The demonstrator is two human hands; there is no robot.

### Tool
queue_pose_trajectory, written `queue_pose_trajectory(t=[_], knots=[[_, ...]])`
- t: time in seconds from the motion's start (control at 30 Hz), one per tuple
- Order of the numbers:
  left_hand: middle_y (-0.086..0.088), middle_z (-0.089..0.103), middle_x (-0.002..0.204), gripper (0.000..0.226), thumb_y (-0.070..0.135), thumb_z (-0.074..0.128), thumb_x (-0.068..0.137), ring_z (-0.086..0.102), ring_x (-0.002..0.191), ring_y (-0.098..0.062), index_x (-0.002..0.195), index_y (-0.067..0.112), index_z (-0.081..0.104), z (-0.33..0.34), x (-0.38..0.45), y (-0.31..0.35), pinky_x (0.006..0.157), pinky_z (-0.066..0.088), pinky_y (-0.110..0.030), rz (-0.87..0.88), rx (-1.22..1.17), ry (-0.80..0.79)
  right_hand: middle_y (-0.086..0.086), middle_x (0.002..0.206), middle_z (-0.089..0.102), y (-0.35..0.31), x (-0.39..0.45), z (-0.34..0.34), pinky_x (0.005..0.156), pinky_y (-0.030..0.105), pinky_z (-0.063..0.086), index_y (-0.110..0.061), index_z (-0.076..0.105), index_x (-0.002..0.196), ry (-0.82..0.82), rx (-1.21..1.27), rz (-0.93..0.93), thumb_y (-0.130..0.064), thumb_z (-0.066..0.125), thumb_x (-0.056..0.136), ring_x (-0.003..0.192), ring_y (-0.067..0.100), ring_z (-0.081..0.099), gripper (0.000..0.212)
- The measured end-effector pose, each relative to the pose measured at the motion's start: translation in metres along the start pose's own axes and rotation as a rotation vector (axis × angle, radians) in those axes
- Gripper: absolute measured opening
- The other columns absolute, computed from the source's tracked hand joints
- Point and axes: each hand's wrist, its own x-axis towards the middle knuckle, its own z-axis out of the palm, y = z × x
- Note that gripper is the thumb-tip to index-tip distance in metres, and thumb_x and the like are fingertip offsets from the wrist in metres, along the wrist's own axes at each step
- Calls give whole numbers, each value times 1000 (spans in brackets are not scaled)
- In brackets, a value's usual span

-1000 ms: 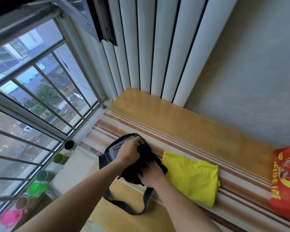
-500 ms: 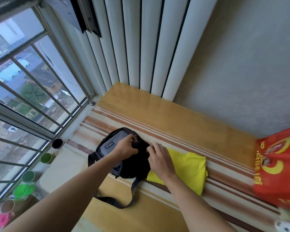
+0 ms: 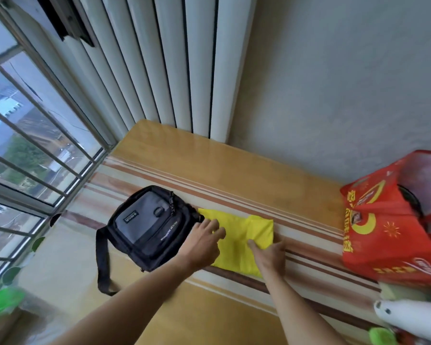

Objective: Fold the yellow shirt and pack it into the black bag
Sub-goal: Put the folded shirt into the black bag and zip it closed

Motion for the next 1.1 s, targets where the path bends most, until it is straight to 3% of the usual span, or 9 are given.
queue_pose_trajectory(t=[0.1,0.3,0.5,0.6,0.7,0.77,0.87,1.0,1.1], knots=[[-1,51,122,55,15,49,75,46,112,-25,128,28,56,27,-5,11,86,49,-40,-21,-141,-242,22,124,63,3,10,5,77,38,50,3,41,132,-93,-1,25,-63,82,65,110,40,64,103],[2,50,128,54,16,51,77,42,118,-22,128,30,60,39,-9,11,100,43,-34,-105,-302,-200,12,101,73,10,23,-2,71,33,51,-8,69,98,-244,-55,10,-57,82,66,96,33,69,60],[3,49,114,38,21,46,90,43,110,-21,121,30,66,40,-10,3,99,41,-34,-388,-439,-110,21,107,69,24,28,-39,78,42,56,-4,67,101,16,-35,70,-24,72,78,99,41,67,30],[6,46,111,36,28,48,92,41,110,-18,124,33,64,41,-9,1,93,44,-34,-405,-380,-180,23,115,62,17,21,-42,80,47,52,-4,54,114,65,-42,46,-26,67,82,104,44,64,42],[1,48,107,35,17,50,90,46,101,-20,120,24,68,35,1,8,89,46,-33,-349,-390,-65,21,120,57,-1,3,-34,79,48,50,-5,45,120,101,-10,-34,-30,64,85,104,45,62,48],[2,56,111,33,15,50,93,55,95,-15,121,23,67,25,9,21,87,46,-27,-392,-665,-96,19,122,54,-14,-11,-28,78,48,51,-5,41,126,114,-5,-92,-30,64,85,104,44,62,53],[-2,58,130,39,38,37,105,59,105,-12,139,27,53,7,18,42,91,48,-25,-558,-1166,-373,18,121,54,-31,-28,-21,79,46,52,-7,40,130,89,-58,-147,-34,64,85,106,42,62,57],[-6,51,142,75,68,8,96,51,125,-22,148,25,40,6,25,41,103,41,-37,-689,-1419,-483,13,124,53,-47,-45,-9,79,42,52,-12,42,127,19,-147,-277,-39,61,87,111,38,59,52],[-4,57,136,90,78,10,88,55,123,-21,142,18,47,6,27,32,108,42,-41,-770,-1629,-484,10,122,56,-50,-48,2,79,40,50,-13,46,118,-43,-117,-377,-45,61,87,112,35,58,46]])
